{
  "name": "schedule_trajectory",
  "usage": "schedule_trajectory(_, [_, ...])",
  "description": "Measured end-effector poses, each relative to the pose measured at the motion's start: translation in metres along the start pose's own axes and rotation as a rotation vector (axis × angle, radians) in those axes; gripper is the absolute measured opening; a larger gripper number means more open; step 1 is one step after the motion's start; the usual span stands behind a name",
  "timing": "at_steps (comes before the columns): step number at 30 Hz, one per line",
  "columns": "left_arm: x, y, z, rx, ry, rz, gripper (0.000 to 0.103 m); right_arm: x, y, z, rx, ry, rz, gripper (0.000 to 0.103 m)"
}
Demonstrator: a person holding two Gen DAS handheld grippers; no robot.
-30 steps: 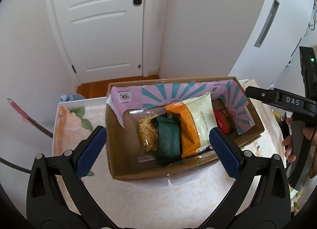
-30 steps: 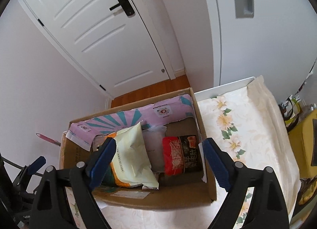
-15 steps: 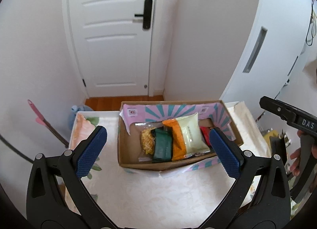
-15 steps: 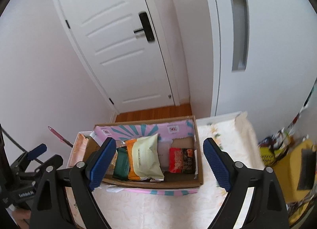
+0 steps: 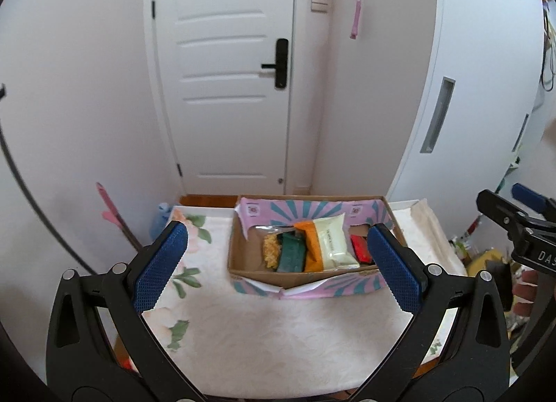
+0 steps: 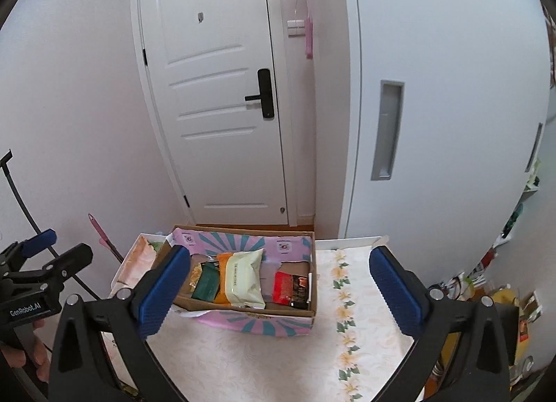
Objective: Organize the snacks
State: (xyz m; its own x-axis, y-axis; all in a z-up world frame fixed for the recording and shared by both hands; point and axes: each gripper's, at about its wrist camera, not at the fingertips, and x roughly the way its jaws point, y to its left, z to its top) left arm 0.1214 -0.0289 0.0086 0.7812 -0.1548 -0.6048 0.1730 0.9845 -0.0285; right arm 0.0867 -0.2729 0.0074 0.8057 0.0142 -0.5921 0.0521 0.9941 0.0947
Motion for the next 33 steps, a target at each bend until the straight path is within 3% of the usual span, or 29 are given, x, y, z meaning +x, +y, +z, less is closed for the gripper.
schedule_trajectory(9, [-0.022,0.003,-0.002,0.015,-0.053,0.01,0.103,-0.02,0.009,-0.014,0.017,-0.025,-0.035,0.102])
schedule_trajectory(33, [-0.02,0.006,0.002,0.02,-0.053,-0.007,0.103,-0.024,0.02,-0.014,0.034,-0.031,-0.068,0.102])
